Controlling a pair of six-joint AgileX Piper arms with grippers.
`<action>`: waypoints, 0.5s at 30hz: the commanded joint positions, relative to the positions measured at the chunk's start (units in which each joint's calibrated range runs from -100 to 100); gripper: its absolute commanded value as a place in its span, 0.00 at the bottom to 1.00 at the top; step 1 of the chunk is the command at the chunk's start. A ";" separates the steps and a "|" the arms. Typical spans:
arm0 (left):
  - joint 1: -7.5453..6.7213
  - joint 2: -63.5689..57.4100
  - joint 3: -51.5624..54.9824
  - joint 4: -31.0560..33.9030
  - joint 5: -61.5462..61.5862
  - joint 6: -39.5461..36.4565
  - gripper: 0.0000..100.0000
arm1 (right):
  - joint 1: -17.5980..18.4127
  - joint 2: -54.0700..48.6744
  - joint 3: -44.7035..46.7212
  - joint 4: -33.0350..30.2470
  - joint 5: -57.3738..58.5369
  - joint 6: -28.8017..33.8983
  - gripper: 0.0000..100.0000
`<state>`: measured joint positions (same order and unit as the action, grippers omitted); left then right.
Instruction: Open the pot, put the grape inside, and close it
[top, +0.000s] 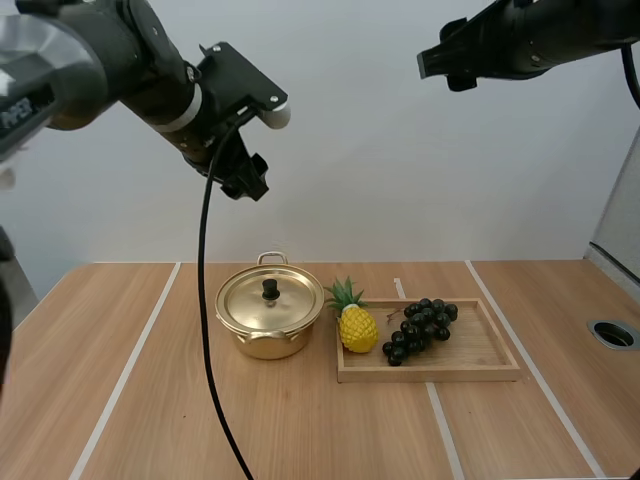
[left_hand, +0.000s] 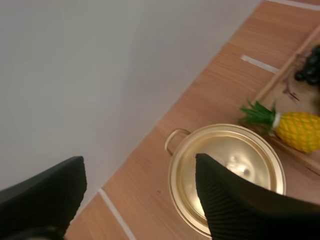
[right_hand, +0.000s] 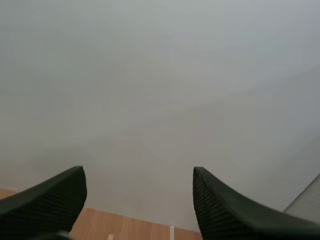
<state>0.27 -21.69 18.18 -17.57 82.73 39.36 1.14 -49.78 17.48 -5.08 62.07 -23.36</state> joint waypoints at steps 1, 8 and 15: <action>0.13 2.94 -0.49 -1.88 4.29 2.50 1.00 | -0.18 -0.80 -0.55 0.38 3.64 -1.80 1.00; -0.14 10.53 -4.45 -1.65 17.27 4.04 1.00 | -0.18 -0.80 -0.55 0.38 8.84 -1.99 1.00; -3.81 17.43 -8.80 4.12 17.27 2.98 1.00 | -0.18 -0.80 -0.55 0.38 13.04 -1.99 1.00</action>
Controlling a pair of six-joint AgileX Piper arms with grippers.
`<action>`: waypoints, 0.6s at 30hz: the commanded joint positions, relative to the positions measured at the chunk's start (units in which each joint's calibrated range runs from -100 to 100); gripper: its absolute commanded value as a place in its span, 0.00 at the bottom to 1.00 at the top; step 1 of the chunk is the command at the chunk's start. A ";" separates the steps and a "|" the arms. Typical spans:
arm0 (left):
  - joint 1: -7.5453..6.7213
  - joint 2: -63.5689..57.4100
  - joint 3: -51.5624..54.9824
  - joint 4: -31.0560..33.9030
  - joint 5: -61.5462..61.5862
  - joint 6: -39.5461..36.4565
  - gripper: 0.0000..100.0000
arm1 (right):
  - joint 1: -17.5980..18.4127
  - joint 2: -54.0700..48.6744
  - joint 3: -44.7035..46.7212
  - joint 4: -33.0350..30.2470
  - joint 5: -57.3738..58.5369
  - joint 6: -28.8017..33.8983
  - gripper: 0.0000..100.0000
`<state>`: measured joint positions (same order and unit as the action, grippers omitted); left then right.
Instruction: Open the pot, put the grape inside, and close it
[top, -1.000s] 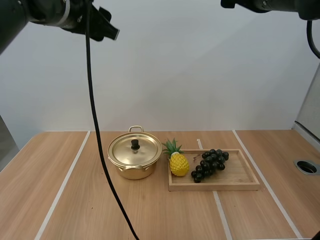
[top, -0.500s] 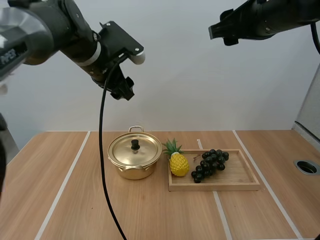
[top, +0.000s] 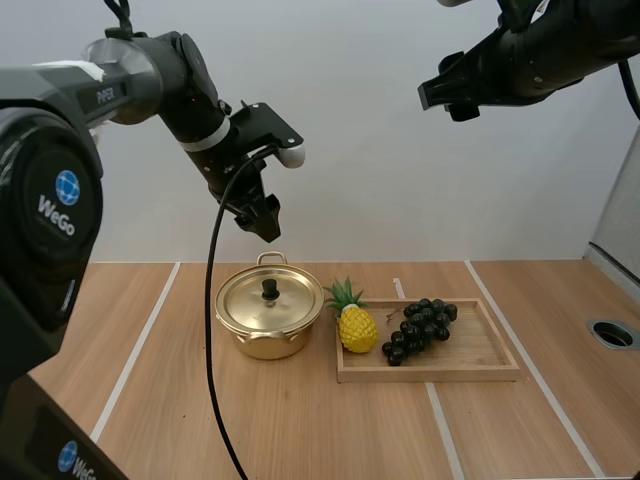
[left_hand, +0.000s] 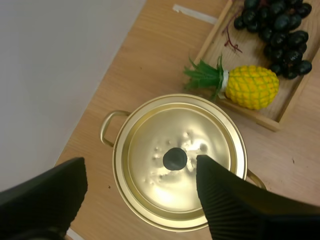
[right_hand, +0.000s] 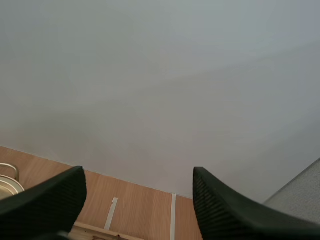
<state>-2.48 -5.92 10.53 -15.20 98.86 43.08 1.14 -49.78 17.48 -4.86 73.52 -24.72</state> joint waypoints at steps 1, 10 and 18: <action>-1.40 2.38 -1.47 2.28 1.14 -0.84 1.00 | -0.18 -0.80 -0.55 0.16 1.98 -0.64 1.00; -1.85 11.04 -4.24 3.39 1.14 -1.16 1.00 | -0.18 -0.80 -0.55 0.16 2.54 -1.47 1.00; -1.85 16.10 -4.37 3.61 1.14 -1.58 1.00 | -0.18 -0.80 -0.55 0.16 2.54 -1.81 1.00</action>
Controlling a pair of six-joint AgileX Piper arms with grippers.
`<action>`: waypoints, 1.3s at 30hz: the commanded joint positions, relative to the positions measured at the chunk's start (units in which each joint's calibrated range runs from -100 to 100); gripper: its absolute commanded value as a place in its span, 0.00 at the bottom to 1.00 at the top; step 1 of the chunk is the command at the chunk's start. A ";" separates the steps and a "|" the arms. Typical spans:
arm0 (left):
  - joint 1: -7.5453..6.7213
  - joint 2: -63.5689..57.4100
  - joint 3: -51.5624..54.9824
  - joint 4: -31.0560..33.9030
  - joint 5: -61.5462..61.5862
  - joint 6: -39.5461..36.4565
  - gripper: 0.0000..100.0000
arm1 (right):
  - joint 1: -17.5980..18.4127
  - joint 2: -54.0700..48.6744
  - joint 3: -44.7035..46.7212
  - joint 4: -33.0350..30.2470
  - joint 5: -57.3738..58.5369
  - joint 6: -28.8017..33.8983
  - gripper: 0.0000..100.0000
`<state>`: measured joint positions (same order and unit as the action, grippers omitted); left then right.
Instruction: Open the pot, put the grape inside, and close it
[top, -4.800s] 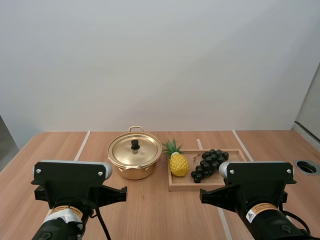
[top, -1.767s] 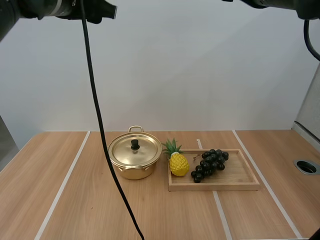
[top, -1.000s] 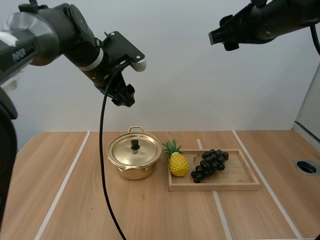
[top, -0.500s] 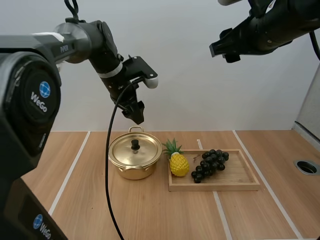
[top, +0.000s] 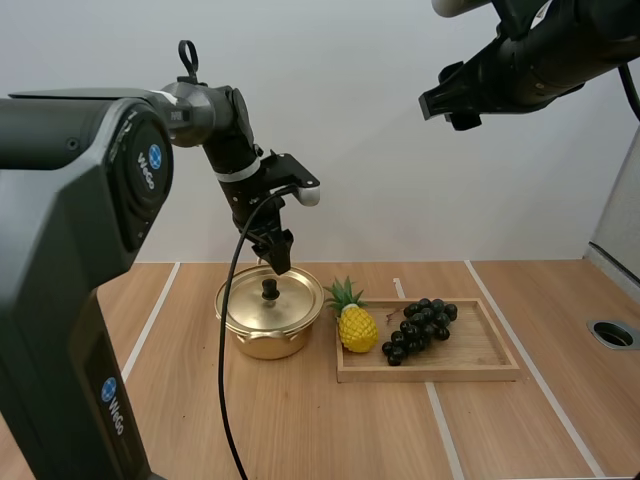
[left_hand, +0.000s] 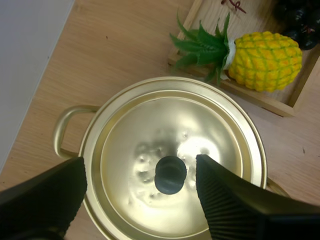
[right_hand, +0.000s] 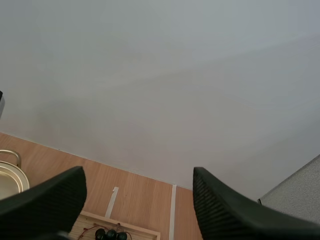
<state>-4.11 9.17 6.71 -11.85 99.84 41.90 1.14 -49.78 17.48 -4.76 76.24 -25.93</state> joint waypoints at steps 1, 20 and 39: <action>-0.23 1.56 -0.54 0.57 0.16 -0.63 1.00 | -0.18 -0.80 -0.55 0.05 -0.18 -1.00 1.00; -0.23 3.71 -0.54 1.83 0.16 -1.07 1.00 | -0.18 -0.80 -0.55 0.05 0.31 -1.33 1.00; -0.23 6.72 -0.54 0.06 0.16 -0.72 1.00 | -0.18 -0.80 -0.55 0.16 0.99 -1.33 1.00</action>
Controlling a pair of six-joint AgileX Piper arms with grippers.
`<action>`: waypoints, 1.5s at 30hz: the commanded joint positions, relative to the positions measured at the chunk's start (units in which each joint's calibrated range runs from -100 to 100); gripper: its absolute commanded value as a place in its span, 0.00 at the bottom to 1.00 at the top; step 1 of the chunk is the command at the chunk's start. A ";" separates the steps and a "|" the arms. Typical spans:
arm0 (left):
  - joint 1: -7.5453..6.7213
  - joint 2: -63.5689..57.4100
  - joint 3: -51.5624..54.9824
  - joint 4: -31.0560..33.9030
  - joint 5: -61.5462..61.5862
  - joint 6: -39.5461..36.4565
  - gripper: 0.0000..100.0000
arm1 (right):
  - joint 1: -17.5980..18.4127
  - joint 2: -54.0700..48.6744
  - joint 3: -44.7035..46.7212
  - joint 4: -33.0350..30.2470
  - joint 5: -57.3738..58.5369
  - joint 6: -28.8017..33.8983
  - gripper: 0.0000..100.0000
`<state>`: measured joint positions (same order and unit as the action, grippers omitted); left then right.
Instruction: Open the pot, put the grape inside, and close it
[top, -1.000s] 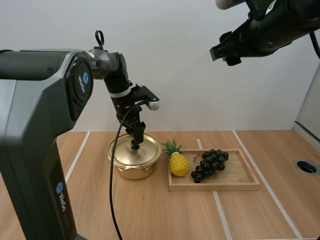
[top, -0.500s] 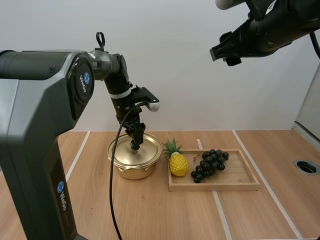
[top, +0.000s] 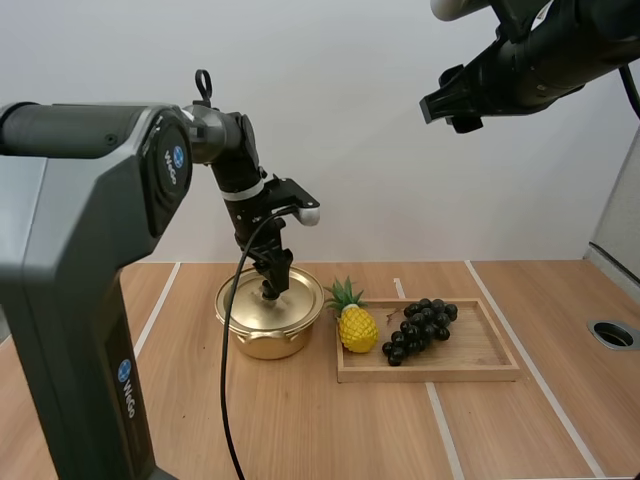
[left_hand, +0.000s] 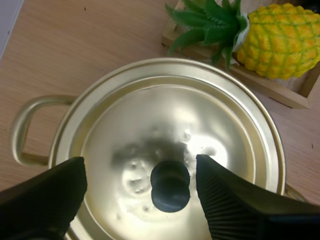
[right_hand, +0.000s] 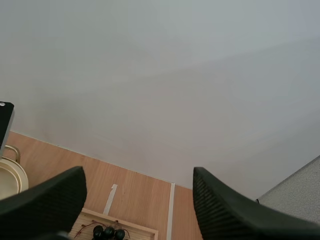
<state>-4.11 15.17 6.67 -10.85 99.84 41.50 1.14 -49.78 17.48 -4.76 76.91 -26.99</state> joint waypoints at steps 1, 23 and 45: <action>-0.23 1.02 -0.50 -0.95 0.16 -0.32 1.00 | -0.18 -0.80 -0.55 0.16 0.32 -0.27 1.00; -0.23 1.26 -0.50 2.51 0.16 -4.07 0.00 | -0.18 -0.80 -0.55 0.16 0.32 -0.27 1.00; -0.23 -36.69 -9.91 2.62 0.16 -11.78 0.00 | -0.18 -0.80 -0.55 0.16 -6.23 -0.27 1.00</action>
<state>-4.33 -17.04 0.11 -7.90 100.00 32.30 1.14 -49.78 17.48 -4.76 71.75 -26.99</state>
